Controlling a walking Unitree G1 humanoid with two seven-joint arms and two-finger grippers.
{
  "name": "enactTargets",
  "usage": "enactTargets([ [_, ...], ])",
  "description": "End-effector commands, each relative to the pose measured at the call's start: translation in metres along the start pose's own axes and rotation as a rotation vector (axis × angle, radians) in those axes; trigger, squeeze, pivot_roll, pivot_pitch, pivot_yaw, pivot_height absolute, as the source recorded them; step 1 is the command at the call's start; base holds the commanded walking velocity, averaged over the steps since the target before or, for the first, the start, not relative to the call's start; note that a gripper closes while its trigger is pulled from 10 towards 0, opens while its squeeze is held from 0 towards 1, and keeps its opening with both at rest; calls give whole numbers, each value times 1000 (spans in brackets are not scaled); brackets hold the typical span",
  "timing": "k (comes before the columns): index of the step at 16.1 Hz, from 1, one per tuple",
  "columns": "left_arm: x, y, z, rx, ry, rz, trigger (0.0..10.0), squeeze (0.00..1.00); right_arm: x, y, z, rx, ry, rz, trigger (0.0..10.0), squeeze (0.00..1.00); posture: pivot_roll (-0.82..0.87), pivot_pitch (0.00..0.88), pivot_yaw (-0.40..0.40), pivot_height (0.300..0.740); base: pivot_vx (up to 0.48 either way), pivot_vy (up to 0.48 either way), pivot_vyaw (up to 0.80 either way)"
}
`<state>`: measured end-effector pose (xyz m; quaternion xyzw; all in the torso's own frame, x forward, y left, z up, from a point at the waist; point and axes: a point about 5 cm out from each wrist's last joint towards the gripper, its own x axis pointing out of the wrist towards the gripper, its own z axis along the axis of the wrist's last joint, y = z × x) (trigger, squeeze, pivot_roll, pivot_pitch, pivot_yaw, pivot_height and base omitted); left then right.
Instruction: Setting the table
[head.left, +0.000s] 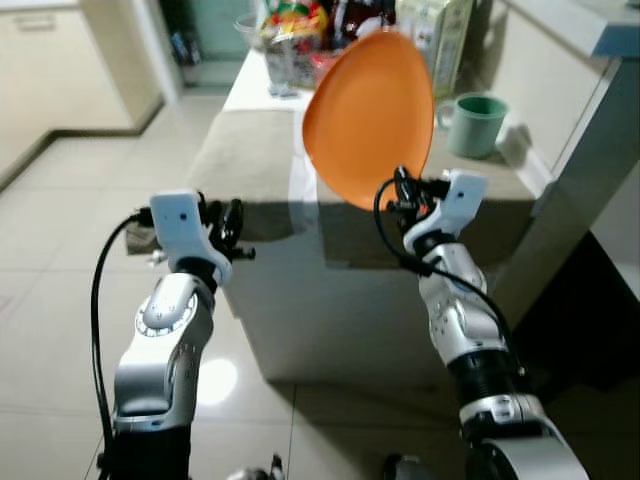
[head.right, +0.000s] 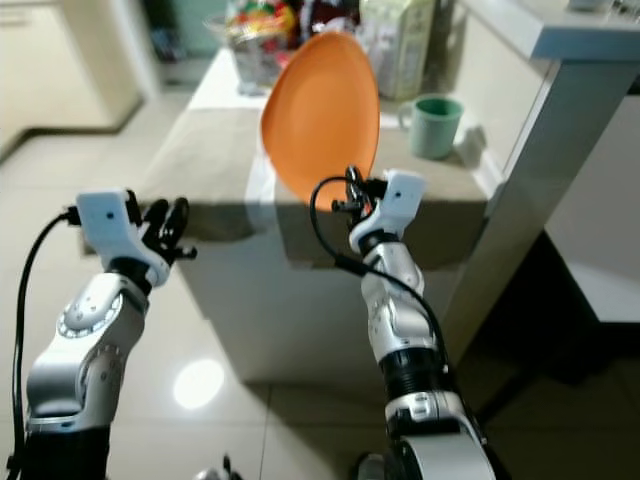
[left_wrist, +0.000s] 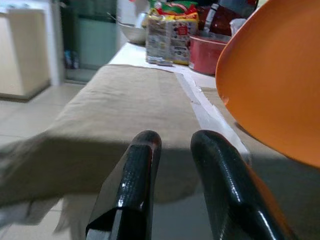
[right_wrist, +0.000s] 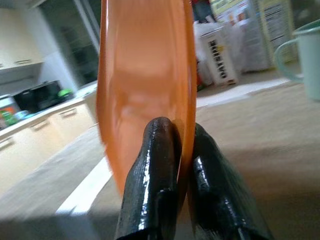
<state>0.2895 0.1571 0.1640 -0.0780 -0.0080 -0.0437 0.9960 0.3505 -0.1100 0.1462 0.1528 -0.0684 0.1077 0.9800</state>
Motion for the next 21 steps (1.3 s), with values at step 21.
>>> enactTargets([
  [21,-1,-3,-6,-1,18,-6,10000,0,-5,-6,46,-93,-87,30,0,0,-119,29,71,740,0,0,0],
])
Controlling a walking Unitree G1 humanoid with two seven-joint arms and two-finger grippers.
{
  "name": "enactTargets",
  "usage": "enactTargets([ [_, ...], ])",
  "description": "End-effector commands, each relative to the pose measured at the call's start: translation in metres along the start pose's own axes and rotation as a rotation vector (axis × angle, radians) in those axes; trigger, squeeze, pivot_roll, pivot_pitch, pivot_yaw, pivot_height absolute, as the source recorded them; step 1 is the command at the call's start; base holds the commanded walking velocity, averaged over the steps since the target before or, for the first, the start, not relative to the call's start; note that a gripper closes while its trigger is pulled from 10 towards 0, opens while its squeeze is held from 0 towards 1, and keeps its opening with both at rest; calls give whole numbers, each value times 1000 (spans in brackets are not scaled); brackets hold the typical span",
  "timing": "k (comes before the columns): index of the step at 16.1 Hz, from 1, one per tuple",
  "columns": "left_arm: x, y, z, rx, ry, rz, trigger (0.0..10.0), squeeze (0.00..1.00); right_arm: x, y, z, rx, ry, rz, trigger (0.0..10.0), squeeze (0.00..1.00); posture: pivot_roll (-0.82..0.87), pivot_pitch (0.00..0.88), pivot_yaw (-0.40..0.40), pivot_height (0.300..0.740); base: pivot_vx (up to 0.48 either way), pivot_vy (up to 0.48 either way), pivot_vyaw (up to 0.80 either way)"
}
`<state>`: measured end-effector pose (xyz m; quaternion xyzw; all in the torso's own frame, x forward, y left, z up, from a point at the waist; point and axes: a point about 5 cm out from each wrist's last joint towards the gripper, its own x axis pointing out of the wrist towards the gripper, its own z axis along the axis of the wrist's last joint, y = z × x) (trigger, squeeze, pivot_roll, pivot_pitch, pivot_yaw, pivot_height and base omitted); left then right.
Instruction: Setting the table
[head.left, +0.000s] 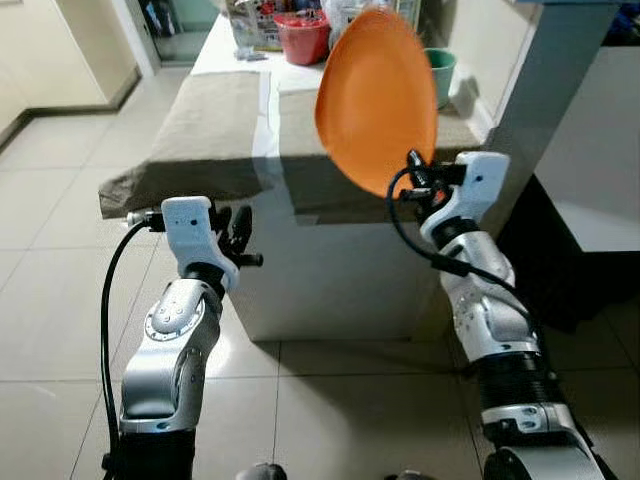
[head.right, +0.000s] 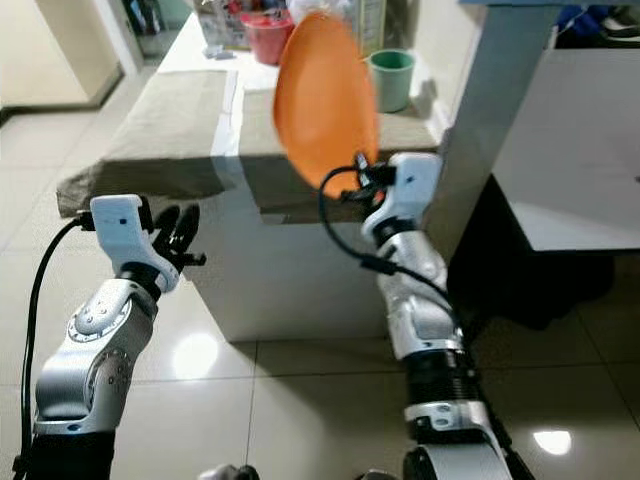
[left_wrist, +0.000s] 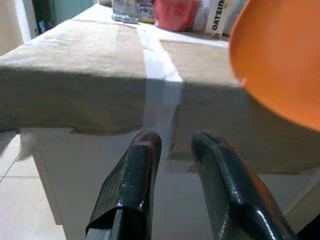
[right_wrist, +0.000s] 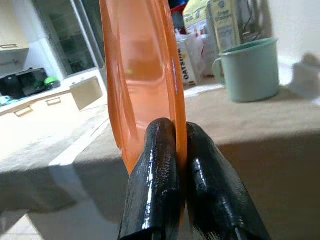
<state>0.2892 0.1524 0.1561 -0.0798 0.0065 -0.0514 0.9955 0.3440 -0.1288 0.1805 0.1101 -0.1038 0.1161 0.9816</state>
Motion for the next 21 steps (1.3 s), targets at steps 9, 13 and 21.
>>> enactTargets([
  [9,3,5,3,18,-20,24,10000,0,5,-1,39,-43,-104,-4,0,0,-124,0,74,740,0,0,0],
  [13,2,6,4,15,-32,27,10000,0,7,-1,35,-52,-84,-2,0,0,-115,0,71,740,0,0,0],
  [21,4,9,9,0,-53,41,10000,0,7,1,30,-47,-68,4,0,0,-111,0,70,740,-387,0,0],
])
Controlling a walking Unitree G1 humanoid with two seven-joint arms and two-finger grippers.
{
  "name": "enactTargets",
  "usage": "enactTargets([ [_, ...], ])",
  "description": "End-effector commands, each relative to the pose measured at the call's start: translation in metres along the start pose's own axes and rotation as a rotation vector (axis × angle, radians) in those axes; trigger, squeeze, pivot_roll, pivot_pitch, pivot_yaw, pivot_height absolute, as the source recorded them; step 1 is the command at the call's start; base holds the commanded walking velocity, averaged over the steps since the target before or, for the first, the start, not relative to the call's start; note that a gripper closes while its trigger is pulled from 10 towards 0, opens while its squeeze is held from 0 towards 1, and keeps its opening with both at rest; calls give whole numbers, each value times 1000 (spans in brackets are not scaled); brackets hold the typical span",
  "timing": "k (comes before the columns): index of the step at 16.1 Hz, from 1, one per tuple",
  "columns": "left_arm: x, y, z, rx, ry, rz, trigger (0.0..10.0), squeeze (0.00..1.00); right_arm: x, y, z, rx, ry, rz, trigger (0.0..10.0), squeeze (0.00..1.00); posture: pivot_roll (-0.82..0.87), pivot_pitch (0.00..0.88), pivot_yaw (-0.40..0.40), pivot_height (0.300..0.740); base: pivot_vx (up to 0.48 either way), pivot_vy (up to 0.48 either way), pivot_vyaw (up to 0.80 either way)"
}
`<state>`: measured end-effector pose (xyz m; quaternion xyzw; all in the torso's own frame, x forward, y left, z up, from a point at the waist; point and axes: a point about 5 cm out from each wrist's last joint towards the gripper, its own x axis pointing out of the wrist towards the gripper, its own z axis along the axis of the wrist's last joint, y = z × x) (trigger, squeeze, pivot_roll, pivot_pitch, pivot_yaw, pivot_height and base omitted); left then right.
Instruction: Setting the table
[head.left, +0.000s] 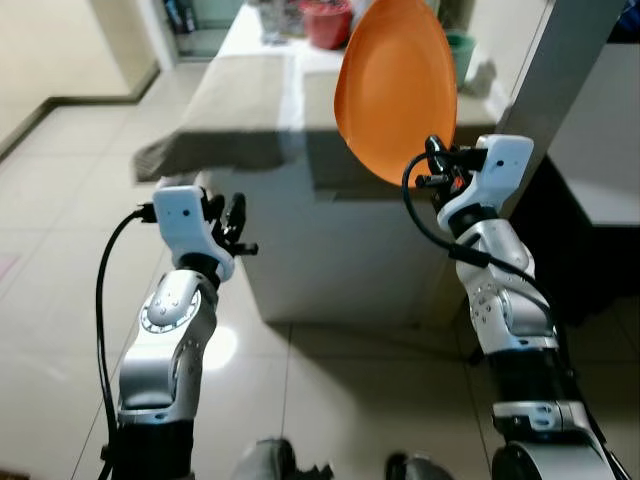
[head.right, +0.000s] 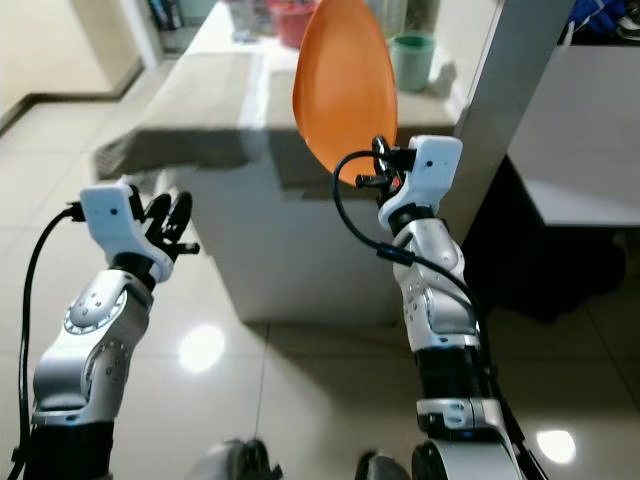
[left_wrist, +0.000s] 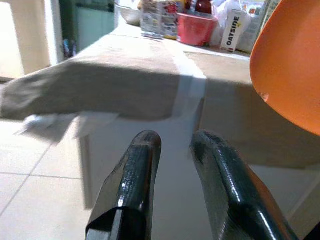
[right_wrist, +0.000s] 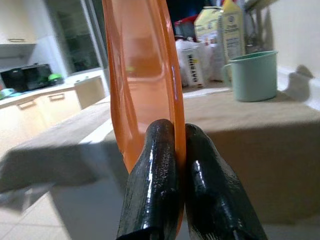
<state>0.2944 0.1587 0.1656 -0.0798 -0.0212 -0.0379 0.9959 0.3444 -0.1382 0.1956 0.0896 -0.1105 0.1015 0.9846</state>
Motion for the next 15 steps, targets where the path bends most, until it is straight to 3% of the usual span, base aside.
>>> enactTargets([
  [1,-1,4,-2,-2,4,18,10000,0,5,6,14,0,-58,26,0,0,-111,0,70,740,-465,0,0],
  [5,1,3,-4,48,22,6,10000,0,3,7,10,-1,-47,24,0,0,-113,0,72,740,-116,0,0],
  [12,6,2,-1,54,11,-21,10000,0,1,6,4,-3,-27,20,0,0,-114,8,71,740,43,-447,0],
  [15,8,6,-1,34,2,3,10000,0,-1,6,-1,-10,-9,18,0,0,-119,15,69,740,0,0,0],
])
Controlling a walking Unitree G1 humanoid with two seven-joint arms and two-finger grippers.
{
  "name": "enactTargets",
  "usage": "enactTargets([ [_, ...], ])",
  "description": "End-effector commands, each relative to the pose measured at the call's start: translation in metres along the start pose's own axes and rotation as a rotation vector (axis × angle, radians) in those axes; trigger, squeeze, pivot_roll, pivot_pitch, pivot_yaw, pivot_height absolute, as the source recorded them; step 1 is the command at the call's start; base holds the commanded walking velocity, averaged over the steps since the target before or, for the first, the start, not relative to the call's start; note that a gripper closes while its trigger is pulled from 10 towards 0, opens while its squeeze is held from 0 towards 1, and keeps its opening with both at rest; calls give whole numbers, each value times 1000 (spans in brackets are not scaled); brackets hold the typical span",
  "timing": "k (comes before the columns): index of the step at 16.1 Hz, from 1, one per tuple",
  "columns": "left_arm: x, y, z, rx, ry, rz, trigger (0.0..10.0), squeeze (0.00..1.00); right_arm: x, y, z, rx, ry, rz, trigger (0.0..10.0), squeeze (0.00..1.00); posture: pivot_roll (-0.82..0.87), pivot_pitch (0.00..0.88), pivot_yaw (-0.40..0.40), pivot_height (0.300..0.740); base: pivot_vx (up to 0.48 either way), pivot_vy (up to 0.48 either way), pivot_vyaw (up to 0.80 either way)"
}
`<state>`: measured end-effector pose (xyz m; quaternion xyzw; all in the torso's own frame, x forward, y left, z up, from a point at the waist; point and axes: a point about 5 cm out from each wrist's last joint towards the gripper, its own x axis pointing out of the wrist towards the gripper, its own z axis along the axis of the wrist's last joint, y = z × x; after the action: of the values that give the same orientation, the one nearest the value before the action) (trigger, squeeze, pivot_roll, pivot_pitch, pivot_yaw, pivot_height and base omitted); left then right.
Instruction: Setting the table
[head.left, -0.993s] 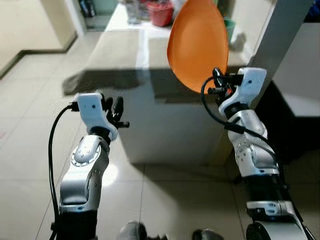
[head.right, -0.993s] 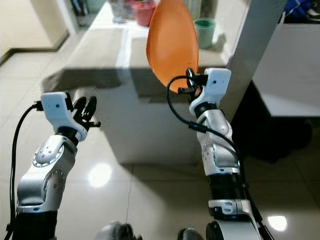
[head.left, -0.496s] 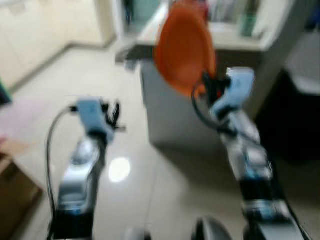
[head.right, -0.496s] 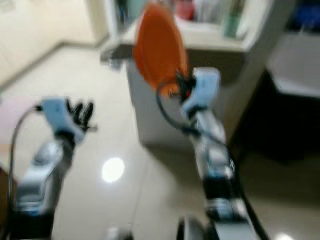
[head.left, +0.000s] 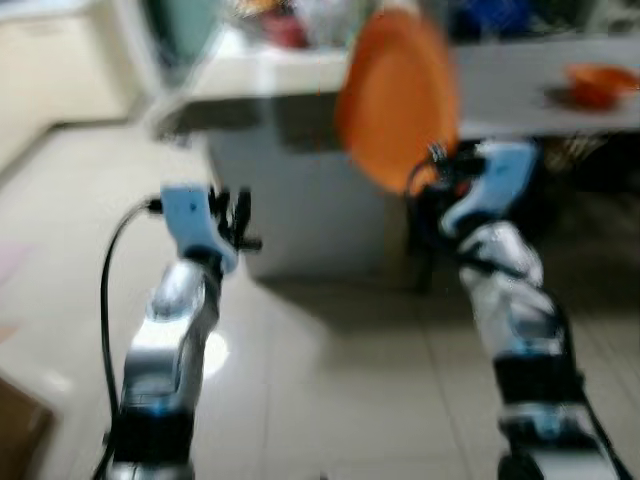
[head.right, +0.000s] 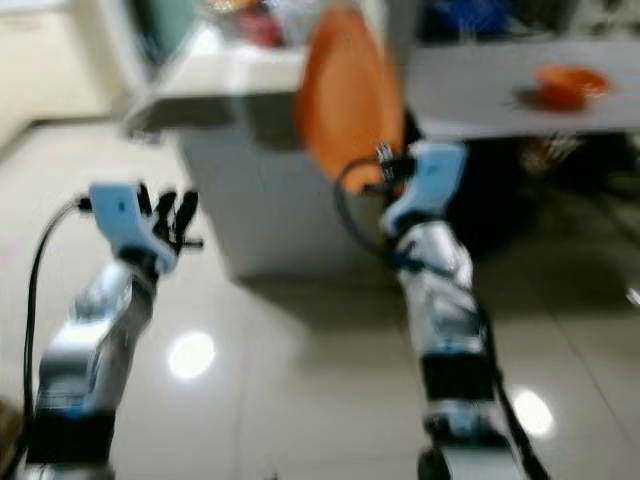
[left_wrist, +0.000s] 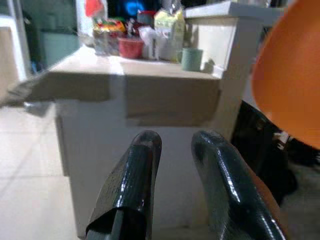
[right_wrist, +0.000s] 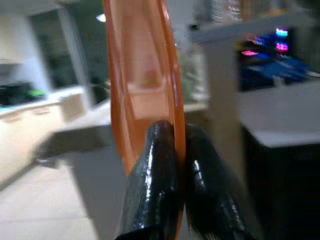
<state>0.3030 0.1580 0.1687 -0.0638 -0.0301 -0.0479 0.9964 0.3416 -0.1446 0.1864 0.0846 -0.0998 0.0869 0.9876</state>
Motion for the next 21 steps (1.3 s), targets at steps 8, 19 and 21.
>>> enactTargets([
  [8,2,7,4,-14,-24,72,10000,0,3,15,3,-8,-12,60,0,0,-124,24,68,740,295,0,0],
  [19,6,7,7,-11,-45,115,10000,0,3,18,-2,-26,4,86,0,0,-117,12,66,740,277,0,0],
  [21,5,6,6,-11,-45,121,10000,0,3,19,-4,-18,12,96,0,0,-116,11,64,740,0,0,-800],
])
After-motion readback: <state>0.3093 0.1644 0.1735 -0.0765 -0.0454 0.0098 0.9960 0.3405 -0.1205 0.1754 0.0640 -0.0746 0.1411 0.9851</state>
